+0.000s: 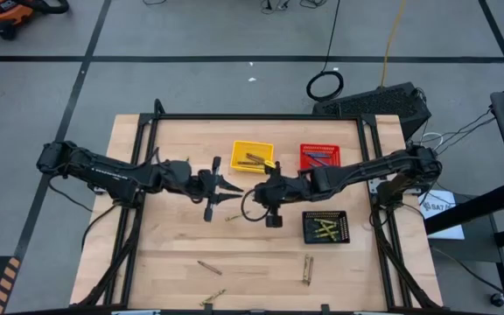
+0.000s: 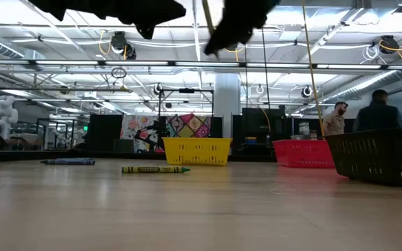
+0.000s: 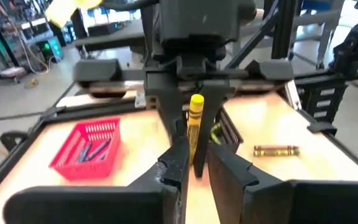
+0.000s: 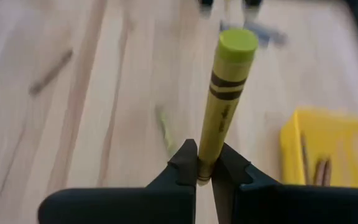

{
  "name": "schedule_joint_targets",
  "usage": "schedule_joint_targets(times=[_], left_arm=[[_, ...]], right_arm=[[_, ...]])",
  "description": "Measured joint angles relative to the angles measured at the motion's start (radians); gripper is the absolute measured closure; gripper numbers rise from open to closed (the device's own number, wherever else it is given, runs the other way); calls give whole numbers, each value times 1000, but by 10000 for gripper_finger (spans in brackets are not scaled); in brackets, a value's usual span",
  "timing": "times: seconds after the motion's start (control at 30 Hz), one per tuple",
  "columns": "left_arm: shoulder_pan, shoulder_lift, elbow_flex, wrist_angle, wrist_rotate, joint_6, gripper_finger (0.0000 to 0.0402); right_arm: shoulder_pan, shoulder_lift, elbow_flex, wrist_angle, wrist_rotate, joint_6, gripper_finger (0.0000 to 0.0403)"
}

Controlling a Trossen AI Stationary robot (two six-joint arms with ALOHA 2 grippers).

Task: Sort crayons
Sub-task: Put the green crayon into the black bin

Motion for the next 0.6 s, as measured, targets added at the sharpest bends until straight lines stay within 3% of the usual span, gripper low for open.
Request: schedule_joint_targets(times=[0.23,0.43,0.6], left_arm=[[0,0,0,-78,-36,-5,336],[0,0,0,-110,-47,-6,336],[0,0,0,-138,-47,-8,336]], right_arm=[[47,0,0,-265,-4,173,400],[105,0,0,-412,-104,293,398],[162,0,0,-544,-107,381,397]])
